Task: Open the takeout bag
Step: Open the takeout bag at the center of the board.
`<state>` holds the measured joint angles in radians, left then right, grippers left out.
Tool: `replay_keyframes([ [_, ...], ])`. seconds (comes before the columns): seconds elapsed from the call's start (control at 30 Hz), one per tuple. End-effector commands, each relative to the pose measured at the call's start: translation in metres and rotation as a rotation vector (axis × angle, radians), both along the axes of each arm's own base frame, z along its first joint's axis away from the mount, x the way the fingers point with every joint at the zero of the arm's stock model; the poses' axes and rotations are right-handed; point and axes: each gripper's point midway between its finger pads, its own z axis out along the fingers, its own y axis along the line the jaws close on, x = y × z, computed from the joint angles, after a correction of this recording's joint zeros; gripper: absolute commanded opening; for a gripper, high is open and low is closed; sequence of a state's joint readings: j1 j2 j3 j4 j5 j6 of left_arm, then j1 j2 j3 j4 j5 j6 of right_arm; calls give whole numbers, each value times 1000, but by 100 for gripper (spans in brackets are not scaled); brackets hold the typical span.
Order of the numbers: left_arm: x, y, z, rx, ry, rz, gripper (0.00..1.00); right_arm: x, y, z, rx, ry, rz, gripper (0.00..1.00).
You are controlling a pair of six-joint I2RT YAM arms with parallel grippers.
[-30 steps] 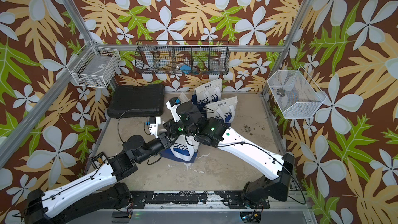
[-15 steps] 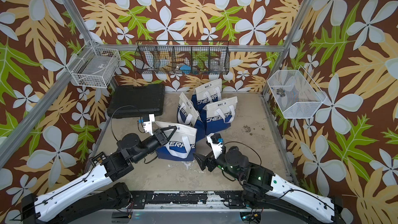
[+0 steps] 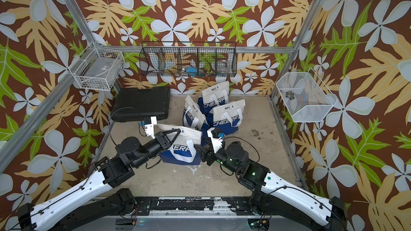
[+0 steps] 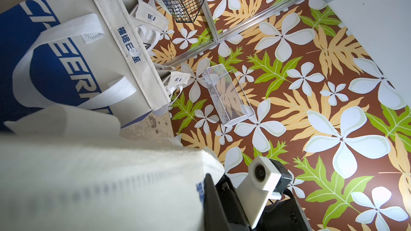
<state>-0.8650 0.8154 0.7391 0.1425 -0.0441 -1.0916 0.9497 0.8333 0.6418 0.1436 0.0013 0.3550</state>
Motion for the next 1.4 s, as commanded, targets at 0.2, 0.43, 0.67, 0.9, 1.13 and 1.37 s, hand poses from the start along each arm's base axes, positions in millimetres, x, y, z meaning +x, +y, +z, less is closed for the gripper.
replay_keyframes([
  [0.2, -3, 3, 8, -43, -11, -5, 0, -7, 22, -5, -5, -23, 113, 0],
  [0.43, -7, 20, 22, -129, 82, 40, 0, 43, -21, -89, -300, 16, -257, 0],
  [0.67, -6, 44, 22, -66, 142, 143, 0, 14, 5, -81, -228, -25, -102, 0],
  [0.9, -4, 38, -11, -103, 192, 137, 0, -48, 40, 6, -214, -108, 39, 72],
  [1.13, -1, 47, 4, -48, 171, 181, 0, -59, 51, 27, -303, -215, -8, 75],
  [1.37, -7, 52, 11, 24, 164, 176, 0, -20, 40, 75, -449, -399, -211, 85],
])
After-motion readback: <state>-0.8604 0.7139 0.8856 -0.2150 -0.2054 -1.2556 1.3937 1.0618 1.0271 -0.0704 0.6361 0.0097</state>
